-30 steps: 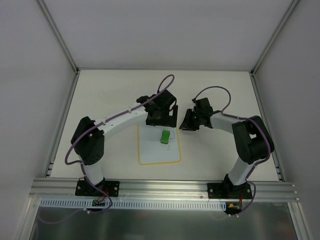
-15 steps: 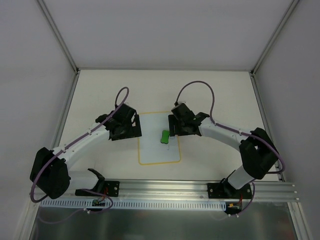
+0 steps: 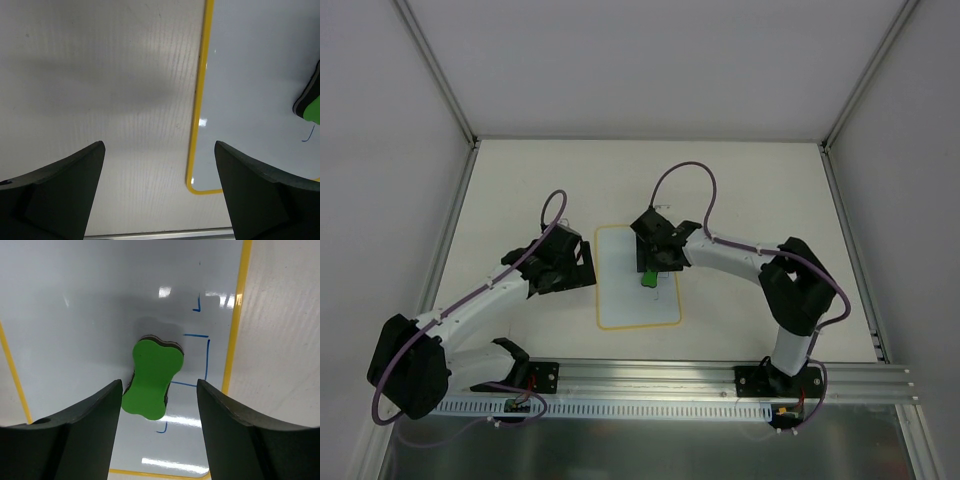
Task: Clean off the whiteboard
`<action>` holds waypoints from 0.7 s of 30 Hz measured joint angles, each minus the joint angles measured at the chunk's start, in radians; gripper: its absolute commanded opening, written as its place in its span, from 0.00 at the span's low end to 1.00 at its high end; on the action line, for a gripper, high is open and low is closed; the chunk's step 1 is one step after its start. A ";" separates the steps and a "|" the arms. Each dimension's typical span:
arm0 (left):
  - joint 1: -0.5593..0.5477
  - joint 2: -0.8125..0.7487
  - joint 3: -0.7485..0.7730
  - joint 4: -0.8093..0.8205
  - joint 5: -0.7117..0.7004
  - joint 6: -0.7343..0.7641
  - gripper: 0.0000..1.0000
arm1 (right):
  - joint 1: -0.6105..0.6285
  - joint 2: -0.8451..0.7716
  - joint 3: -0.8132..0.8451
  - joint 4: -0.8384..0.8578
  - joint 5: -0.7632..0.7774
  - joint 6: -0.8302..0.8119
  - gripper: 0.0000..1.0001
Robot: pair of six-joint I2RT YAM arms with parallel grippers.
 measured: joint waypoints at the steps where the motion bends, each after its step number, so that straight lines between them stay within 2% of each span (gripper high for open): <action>1: 0.005 0.000 -0.005 0.006 0.002 0.000 0.91 | 0.006 0.011 0.006 -0.001 0.002 0.010 0.63; 12: 0.012 0.014 -0.020 0.064 0.026 0.000 0.89 | 0.023 0.047 0.012 -0.013 0.024 0.073 0.53; 21: 0.019 0.062 -0.020 0.093 0.050 0.001 0.77 | 0.023 0.083 0.035 -0.011 0.024 0.086 0.44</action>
